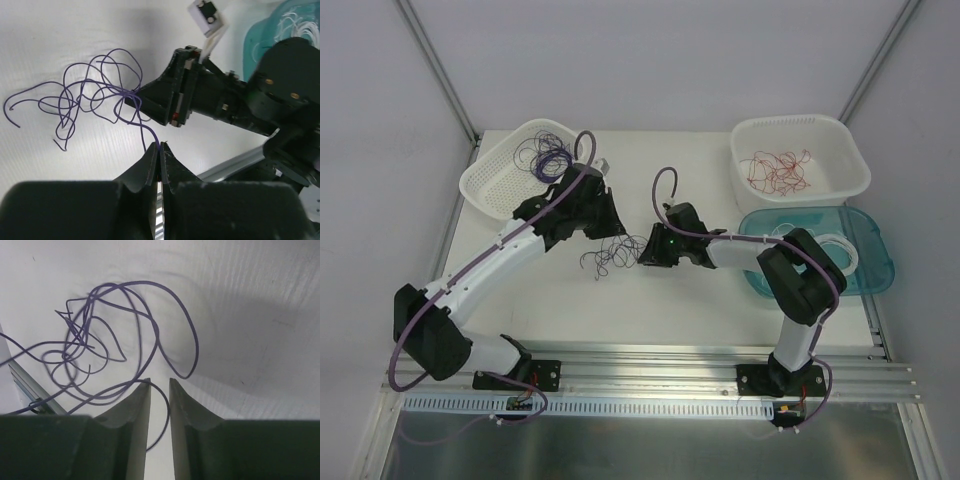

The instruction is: Untangle the cables

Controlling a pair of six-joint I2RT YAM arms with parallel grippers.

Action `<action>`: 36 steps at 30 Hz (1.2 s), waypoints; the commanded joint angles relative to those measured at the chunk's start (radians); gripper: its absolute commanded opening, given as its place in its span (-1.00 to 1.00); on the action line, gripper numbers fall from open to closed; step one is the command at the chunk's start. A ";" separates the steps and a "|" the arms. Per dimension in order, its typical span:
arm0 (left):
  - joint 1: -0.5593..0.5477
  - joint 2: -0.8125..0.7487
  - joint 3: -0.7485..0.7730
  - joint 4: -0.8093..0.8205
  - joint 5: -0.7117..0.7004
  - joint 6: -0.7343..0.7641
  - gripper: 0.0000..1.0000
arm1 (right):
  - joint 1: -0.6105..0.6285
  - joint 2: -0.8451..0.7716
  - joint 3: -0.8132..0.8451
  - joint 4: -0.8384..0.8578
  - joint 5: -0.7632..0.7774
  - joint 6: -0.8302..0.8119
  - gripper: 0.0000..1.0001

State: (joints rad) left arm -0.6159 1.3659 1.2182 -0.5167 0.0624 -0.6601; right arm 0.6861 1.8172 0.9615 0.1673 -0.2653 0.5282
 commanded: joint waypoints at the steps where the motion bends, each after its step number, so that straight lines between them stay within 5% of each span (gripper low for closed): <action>1: -0.005 -0.085 0.069 -0.012 0.068 0.076 -1.00 | 0.000 0.002 0.016 -0.002 0.035 -0.017 -0.53; 7: 0.001 -0.162 0.165 -0.080 0.045 0.160 -1.00 | -0.078 -0.062 -0.075 -0.006 0.080 -0.019 -0.99; 14: 0.122 -0.241 0.248 -0.155 0.024 0.234 -1.00 | -0.209 -0.188 -0.185 -0.075 0.129 -0.048 -0.99; 23: 0.202 -0.252 0.389 -0.246 -0.337 0.422 -1.00 | -0.301 -0.386 -0.176 -0.308 0.184 -0.146 -0.99; 32: 0.196 -0.151 0.278 -0.145 0.130 0.332 -1.00 | -0.274 -0.532 0.087 -0.452 0.000 -0.292 -0.99; 36: 0.170 -0.119 0.225 -0.080 0.146 0.347 -1.00 | -0.247 -0.532 0.212 -0.500 -0.043 -0.312 -0.99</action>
State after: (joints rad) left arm -0.4294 1.2152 1.4811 -0.6590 0.1280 -0.3157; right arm 0.4202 1.3445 1.0702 -0.2863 -0.2550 0.2737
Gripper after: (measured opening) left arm 0.003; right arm 0.018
